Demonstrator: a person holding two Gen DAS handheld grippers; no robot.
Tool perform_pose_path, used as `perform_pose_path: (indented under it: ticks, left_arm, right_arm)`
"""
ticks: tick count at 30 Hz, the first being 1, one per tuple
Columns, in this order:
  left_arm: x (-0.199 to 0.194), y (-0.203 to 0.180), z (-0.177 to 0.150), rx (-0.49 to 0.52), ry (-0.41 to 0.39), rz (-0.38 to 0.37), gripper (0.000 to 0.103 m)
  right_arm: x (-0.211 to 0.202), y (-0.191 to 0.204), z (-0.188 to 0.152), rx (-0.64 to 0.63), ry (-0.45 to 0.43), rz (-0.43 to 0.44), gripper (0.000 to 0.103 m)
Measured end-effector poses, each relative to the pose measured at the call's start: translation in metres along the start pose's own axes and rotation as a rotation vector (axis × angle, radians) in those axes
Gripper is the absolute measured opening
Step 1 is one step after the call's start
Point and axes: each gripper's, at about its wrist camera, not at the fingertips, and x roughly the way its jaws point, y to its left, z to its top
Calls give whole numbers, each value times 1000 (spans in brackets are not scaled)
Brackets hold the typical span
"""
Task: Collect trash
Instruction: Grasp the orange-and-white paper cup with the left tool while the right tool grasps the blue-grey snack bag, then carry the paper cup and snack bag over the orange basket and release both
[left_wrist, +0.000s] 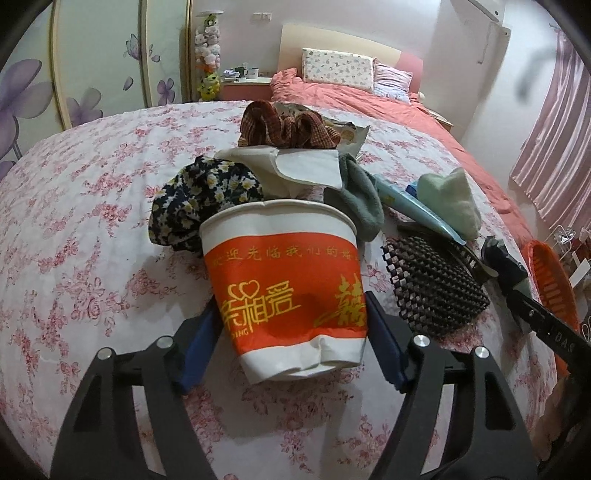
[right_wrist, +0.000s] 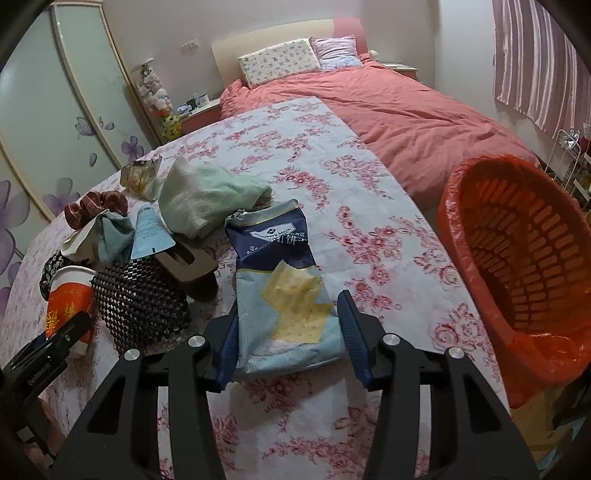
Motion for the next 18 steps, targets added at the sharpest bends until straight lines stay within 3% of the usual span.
perform_pose_path:
  ticks: [10, 18]
  left_arm:
    - [-26, -9, -5, 16, -31, -35, 72]
    - [-55, -47, 1, 71, -84, -110, 72]
  right_arm:
    - [-22, -13, 0, 29, -54, 5, 49]
    - [-51, -37, 1, 65, -133, -10, 49]
